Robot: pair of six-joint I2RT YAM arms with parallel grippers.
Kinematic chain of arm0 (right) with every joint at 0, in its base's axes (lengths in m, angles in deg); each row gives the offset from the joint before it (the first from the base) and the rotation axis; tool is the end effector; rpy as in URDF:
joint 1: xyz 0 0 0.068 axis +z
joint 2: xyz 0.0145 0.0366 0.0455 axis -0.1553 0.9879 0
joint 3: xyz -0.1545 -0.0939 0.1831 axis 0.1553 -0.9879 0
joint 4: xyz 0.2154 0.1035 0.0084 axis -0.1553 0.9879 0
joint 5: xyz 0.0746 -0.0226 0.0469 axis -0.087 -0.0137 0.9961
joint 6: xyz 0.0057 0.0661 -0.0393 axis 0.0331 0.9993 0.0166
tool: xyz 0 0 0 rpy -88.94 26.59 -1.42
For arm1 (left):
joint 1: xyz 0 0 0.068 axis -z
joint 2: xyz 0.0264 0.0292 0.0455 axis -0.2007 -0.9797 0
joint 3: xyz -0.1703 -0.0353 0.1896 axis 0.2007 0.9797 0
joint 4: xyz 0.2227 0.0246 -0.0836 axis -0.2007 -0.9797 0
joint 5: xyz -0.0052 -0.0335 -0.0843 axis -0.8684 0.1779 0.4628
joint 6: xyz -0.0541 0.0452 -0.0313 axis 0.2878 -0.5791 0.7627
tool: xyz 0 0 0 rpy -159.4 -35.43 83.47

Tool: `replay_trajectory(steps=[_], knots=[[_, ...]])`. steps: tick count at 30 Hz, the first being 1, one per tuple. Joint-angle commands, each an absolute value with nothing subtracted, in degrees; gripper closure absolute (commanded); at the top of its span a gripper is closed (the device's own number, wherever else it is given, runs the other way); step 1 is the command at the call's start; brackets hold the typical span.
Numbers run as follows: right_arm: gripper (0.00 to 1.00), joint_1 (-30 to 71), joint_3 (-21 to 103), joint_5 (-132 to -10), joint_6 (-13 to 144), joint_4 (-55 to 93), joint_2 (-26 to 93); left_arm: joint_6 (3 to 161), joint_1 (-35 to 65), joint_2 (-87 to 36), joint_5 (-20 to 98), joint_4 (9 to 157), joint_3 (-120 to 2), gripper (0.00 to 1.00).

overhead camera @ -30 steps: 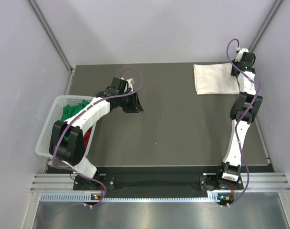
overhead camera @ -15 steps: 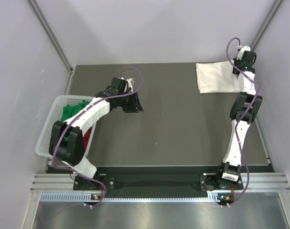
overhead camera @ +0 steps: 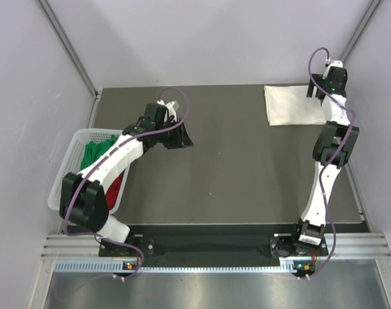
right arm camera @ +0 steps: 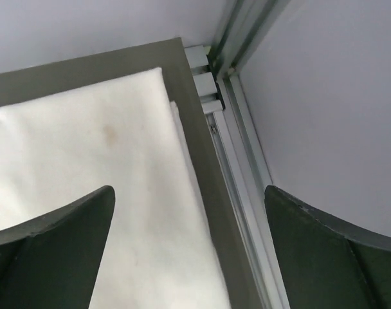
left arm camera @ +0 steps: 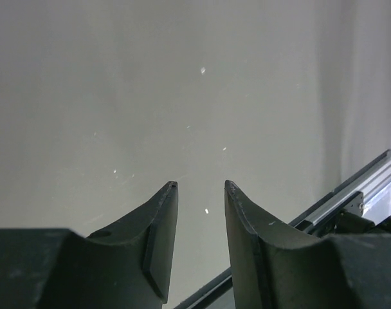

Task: Fold and stack the t-shirts
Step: Neatly place the folded tshirt to the corner, then reset both grippers

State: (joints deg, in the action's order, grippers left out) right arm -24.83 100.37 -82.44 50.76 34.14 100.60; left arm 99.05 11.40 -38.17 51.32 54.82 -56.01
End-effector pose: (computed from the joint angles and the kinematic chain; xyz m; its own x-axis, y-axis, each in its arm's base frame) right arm 0.5580 -0.1628 0.1833 -0.5097 0.0064 -0.8603 0.2560 0.9558 -0.1446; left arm 0.3003 -0.1524 0.2514 -0.8551 -0.1212 -0.5041 0.2143 0.8027 -0.5565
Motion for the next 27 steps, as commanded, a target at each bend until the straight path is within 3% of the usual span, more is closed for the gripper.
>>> replay_trajectory(steps=[1, 5, 6, 8, 18, 23, 27], knots=[[0.0, -22.47, 93.49, -87.55, 56.5, 31.75, 83.21, 98.04, 11.36, -31.43, 51.13, 60.49, -54.83, 0.6], [0.0, -18.0, 84.5, -91.44, 63.52, 36.14, 71.52, 98.74, 11.36, -26.07, 47.36, 67.07, -53.69, 0.59], [0.0, -17.03, 82.13, -89.87, 65.37, 38.76, 66.71, 100.14, 11.36, -24.23, 46.38, 68.74, -53.51, 0.59], [0.0, -14.83, 75.28, -75.4, 71.24, 41.5, 62.02, 101.9, 11.27, -22.72, 45.4, 70.78, -53.16, 0.58], [0.0, 6.44, 49.08, -69.81, 79.35, 49.25, 31.02, 102.79, 11.01, -19.03, 48.13, 62.53, -55.36, 0.48], [0.0, 10.75, 37.57, -67.7, 83.83, 50.47, 20.1, 102.44, 11.01, -15.6, 48.12, 55.16, -53.95, 0.29], [0.0, 10.76, 30.09, -67.53, 84.55, 50.13, 11.31, 100.51, 11.01, -11.75, 50.76, 53.03, -52.03, 0.25]])
